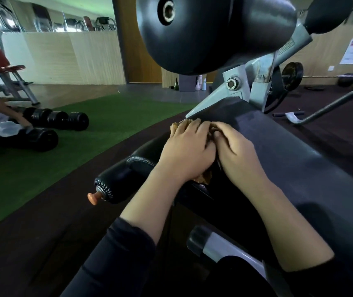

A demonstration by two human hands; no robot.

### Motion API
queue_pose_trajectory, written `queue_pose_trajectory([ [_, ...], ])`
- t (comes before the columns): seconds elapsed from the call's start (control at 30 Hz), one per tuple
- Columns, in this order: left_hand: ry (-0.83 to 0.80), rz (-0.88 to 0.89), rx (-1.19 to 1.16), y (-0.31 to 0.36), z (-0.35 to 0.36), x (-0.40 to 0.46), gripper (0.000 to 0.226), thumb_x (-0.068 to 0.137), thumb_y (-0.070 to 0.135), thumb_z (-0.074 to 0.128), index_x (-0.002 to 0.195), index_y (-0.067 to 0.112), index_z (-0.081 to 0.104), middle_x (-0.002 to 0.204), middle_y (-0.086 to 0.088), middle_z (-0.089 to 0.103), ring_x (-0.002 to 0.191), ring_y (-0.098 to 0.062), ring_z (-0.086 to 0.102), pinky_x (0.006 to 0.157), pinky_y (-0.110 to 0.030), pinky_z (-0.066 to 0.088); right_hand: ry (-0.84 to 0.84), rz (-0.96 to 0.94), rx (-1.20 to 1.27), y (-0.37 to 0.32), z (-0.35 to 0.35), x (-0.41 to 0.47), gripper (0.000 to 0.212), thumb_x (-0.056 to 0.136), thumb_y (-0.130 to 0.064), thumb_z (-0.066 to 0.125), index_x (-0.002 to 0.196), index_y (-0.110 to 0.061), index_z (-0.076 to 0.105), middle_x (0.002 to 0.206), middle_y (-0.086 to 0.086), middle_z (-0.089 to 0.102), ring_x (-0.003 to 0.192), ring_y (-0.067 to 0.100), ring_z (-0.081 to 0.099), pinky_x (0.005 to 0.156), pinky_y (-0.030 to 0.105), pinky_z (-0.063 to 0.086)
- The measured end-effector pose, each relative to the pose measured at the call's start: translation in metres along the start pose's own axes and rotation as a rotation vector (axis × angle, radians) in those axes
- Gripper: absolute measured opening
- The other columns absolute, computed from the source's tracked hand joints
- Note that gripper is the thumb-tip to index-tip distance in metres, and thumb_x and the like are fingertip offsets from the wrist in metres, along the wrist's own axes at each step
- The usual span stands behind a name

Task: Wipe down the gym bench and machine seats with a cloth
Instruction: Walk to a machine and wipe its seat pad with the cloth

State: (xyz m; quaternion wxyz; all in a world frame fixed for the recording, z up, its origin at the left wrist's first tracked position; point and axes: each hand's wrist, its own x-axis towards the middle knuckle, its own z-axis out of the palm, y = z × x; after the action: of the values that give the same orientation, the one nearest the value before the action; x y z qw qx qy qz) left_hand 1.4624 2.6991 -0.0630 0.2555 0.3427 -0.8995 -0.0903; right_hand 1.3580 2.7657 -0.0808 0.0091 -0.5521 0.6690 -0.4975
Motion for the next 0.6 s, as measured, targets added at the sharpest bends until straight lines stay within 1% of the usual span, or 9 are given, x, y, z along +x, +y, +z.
queue_pose_trajectory([
  [0.03, -0.012, -0.033, -0.098, -0.006, -0.007, -0.001, 0.051, 0.095, 0.036, 0.03, 0.144, 0.023, 0.039, 0.151, 0.001, 0.038, 0.139, -0.021, 0.03, 0.114, -0.042, 0.025, 0.001, 0.018, -0.005, -0.003, -0.001, 0.002, 0.033, 0.099, -0.023, 0.04, 0.129, -0.021, 0.054, 0.123, -0.002, 0.06, 0.11, 0.008, 0.053, 0.087, 0.014, 0.034],
  [0.1, 0.03, -0.147, -0.139, -0.019, -0.022, -0.009, 0.05, 0.098, 0.037, 0.037, 0.147, 0.031, 0.033, 0.153, 0.008, 0.034, 0.136, -0.019, 0.035, 0.107, -0.041, 0.037, -0.023, 0.051, 0.014, -0.011, 0.002, 0.006, 0.035, 0.099, -0.028, 0.041, 0.132, -0.022, 0.051, 0.127, -0.003, 0.057, 0.112, 0.007, 0.049, 0.089, 0.016, 0.033],
  [0.23, 0.066, -0.335, -0.073, -0.038, -0.029, -0.024, 0.035, 0.099, 0.037, 0.037, 0.129, 0.031, 0.054, 0.138, 0.009, 0.051, 0.119, -0.023, 0.052, 0.089, -0.034, 0.044, -0.166, 0.07, -0.056, -0.027, 0.029, 0.011, 0.051, 0.094, -0.045, 0.045, 0.141, -0.029, 0.038, 0.145, -0.002, 0.036, 0.135, 0.016, 0.031, 0.107, 0.028, 0.029],
  [0.3, 0.068, -0.335, -0.076, -0.038, -0.026, -0.026, 0.034, 0.099, 0.036, 0.037, 0.124, 0.028, 0.058, 0.134, 0.011, 0.054, 0.115, -0.021, 0.054, 0.082, -0.03, 0.042, -0.187, 0.085, -0.107, -0.028, 0.037, 0.011, 0.052, 0.094, -0.043, 0.044, 0.144, -0.03, 0.033, 0.15, 0.0, 0.028, 0.14, 0.022, 0.02, 0.113, 0.037, 0.025],
  [0.37, 0.077, -0.308, -0.025, -0.036, -0.025, -0.025, 0.034, 0.098, 0.035, 0.037, 0.123, 0.026, 0.058, 0.132, 0.01, 0.055, 0.113, -0.021, 0.054, 0.078, -0.03, 0.039, -0.163, 0.058, -0.122, -0.023, 0.033, 0.01, 0.048, 0.096, -0.029, 0.045, 0.143, -0.026, 0.036, 0.149, 0.004, 0.03, 0.14, 0.023, 0.021, 0.115, 0.036, 0.022],
  [0.43, 0.087, -0.281, 0.053, -0.035, -0.023, -0.025, 0.035, 0.097, 0.034, 0.037, 0.124, 0.024, 0.057, 0.132, 0.008, 0.055, 0.115, -0.022, 0.053, 0.083, -0.032, 0.04, -0.107, 0.025, -0.15, -0.013, 0.021, 0.008, 0.048, 0.092, -0.014, 0.047, 0.139, -0.022, 0.043, 0.145, 0.007, 0.037, 0.137, 0.021, 0.03, 0.115, 0.032, 0.021],
  [0.47, 0.085, -0.269, 0.095, -0.033, -0.021, -0.024, 0.037, 0.097, 0.035, 0.037, 0.127, 0.023, 0.056, 0.134, 0.007, 0.054, 0.118, -0.023, 0.052, 0.091, -0.034, 0.04, -0.077, 0.042, -0.168, -0.006, 0.014, 0.007, 0.048, 0.09, -0.012, 0.047, 0.137, -0.022, 0.046, 0.143, 0.008, 0.039, 0.134, 0.021, 0.034, 0.112, 0.028, 0.023],
  [0.53, 0.081, -0.213, 0.174, -0.028, -0.016, -0.022, 0.042, 0.098, 0.038, 0.036, 0.135, 0.024, 0.051, 0.142, 0.007, 0.049, 0.127, -0.021, 0.046, 0.107, -0.04, 0.033, -0.039, 0.11, -0.194, 0.008, 0.001, 0.007, 0.047, 0.09, -0.014, 0.047, 0.136, -0.023, 0.047, 0.141, 0.007, 0.042, 0.131, 0.022, 0.038, 0.106, 0.026, 0.027],
  [0.6, 0.087, -0.141, 0.204, -0.019, -0.009, -0.017, 0.046, 0.098, 0.041, 0.036, 0.14, 0.027, 0.047, 0.148, 0.007, 0.043, 0.135, -0.019, 0.04, 0.114, -0.044, 0.025, -0.032, 0.161, -0.199, 0.018, -0.004, 0.007, 0.045, 0.092, -0.022, 0.049, 0.137, -0.024, 0.046, 0.14, 0.007, 0.044, 0.13, 0.023, 0.039, 0.105, 0.029, 0.029],
])
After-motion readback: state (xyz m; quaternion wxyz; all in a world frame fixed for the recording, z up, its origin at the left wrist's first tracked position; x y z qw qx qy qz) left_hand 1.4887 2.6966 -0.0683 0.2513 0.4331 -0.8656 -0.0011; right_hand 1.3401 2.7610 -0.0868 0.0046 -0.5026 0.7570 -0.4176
